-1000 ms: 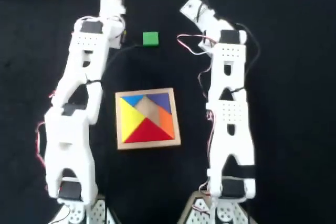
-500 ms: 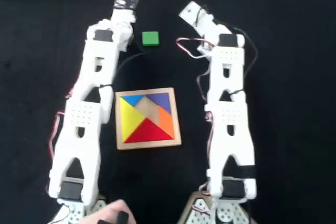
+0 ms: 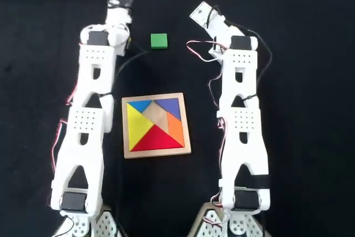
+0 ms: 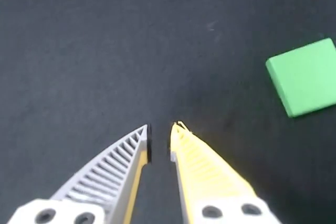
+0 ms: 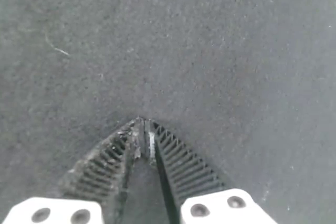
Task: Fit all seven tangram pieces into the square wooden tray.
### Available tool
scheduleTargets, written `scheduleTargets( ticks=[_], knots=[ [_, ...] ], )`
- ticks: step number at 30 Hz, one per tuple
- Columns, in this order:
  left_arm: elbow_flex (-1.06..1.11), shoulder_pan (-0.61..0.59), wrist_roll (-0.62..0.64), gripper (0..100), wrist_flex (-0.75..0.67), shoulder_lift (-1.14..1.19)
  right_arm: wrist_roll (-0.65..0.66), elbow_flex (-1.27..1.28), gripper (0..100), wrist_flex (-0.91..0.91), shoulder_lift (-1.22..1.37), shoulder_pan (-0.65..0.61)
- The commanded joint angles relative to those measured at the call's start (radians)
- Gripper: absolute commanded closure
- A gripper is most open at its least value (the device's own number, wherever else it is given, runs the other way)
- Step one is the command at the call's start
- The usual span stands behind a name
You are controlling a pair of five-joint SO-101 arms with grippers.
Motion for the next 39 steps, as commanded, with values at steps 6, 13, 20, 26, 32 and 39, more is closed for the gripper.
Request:
scheduleTargets(
  ticks=[6, 13, 20, 26, 32, 39],
  knots=[
    [-0.061, -0.022, 0.068, 92, 0.416, -0.476, -0.232, -0.018, 98.7, 0.244, -0.3, -0.026],
    [-0.007, -0.071, 0.238, 92, 0.477, -0.764, -0.436, -0.002, 98.7, 0.494, -0.671, -0.031],
    [0.263, -0.084, 0.29, 93, 0.479, -1.06, -0.672, 0.254, 98.7, 0.494, -0.943, 0.084],
    [0.707, -0.085, 0.287, 97, 0.477, -1.412, -0.677, 0.628, 98.7, 0.493, -1.241, 0.137],
    [1.167, -0.136, 0.285, 97, 0.427, -1.823, -0.675, 0.964, 98.7, 0.457, -1.673, 0.198],
    [1.767, -0.165, 0.284, 97, 0.232, -2.294, -0.669, 1.483, 98.7, 0.358, -1.994, 0.198]
  ],
)
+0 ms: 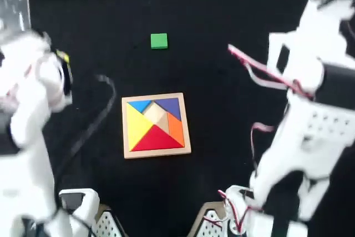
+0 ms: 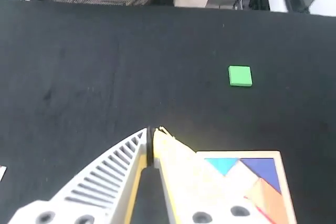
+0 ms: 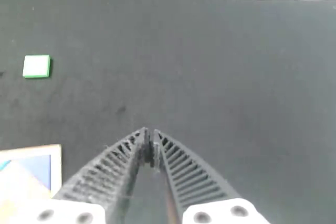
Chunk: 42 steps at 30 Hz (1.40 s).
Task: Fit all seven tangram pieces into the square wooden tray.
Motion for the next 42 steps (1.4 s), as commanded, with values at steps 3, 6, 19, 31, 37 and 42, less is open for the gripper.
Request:
scheduleTargets(
  ticks=[3, 6, 19, 31, 37, 42],
  knots=[
    [0.654, -0.058, -0.038, 97, -0.219, -0.404, 0.002, 0.496, 98.7, -0.187, -0.216, 0.017],
    [0.966, -0.09, -0.091, 97, -0.37, -0.535, 0.002, 0.786, 98.7, -0.377, -0.323, 0.023],
    [1.736, -0.206, -0.133, 88, -0.703, -1.122, 0.146, 1.73, 98.7, -1.175, -0.65, 0.023],
    [1.868, -0.208, -0.133, 90, -0.736, -1.163, 0.153, 2.045, 98.7, -1.626, -0.657, 0.017],
    [1.868, -0.206, -0.141, 90, -0.712, -1.163, 0.153, 2.069, 98.7, -1.746, -0.651, 0.015],
    [1.87, -0.147, -0.143, 90, -0.709, -1.163, 0.149, 2.069, 98.7, -1.757, -0.653, 0.015]
  ],
)
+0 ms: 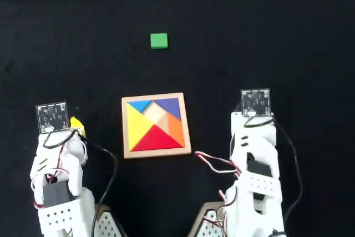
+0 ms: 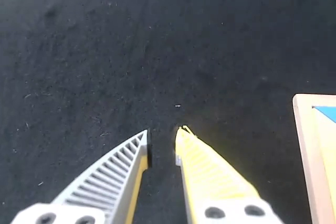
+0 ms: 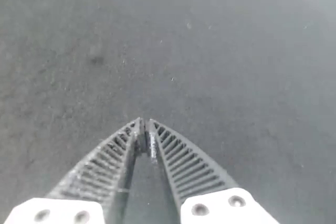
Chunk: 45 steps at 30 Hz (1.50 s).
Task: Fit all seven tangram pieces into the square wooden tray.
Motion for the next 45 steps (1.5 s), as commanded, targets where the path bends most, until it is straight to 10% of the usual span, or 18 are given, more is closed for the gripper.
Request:
scheduleTargets(
  ticks=[1, 17, 45],
  knots=[
    [0.019, 0.059, -0.011, 90, 0.006, -0.008, 0.002, -0.001, 98.7, -0.018, -0.015, 0.012],
    [0.019, 0.174, -0.003, 90, 0.077, -0.009, 0.009, -0.005, 98.7, 0.307, -0.027, 0.012],
    [0.019, 0.386, -0.003, 90, 0.153, -0.008, 0.008, 0.001, 98.7, 0.318, -0.059, 0.012]
  ],
)
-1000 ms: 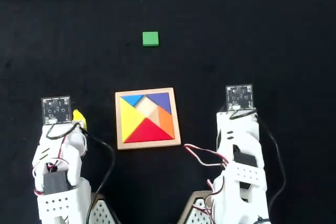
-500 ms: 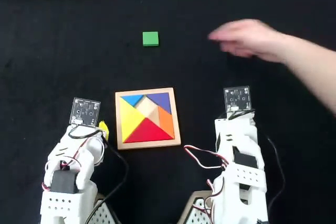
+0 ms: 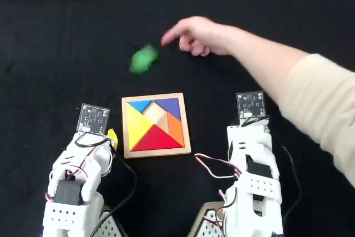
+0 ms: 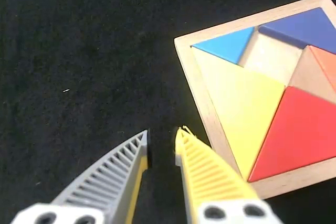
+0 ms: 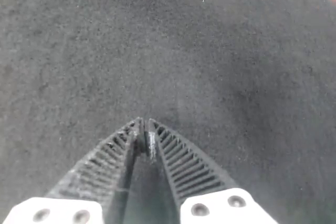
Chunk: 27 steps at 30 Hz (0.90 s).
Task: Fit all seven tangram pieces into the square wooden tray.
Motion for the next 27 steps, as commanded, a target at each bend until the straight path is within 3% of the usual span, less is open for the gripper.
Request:
scheduleTargets(
  ticks=[1, 18, 27],
  knots=[
    [0.019, 0.008, -0.005, 90, 0.005, -0.006, 0.005, -0.001, 98.7, 0.003, -0.016, 0.012],
    [0.019, -0.002, -0.005, 90, -0.002, -0.008, 0.005, -0.001, 98.7, 0.003, -0.016, 0.012],
    [0.019, -0.166, -0.005, 90, -0.003, -0.009, 0.005, -0.001, 98.7, 0.003, -0.016, 0.015]
  ],
)
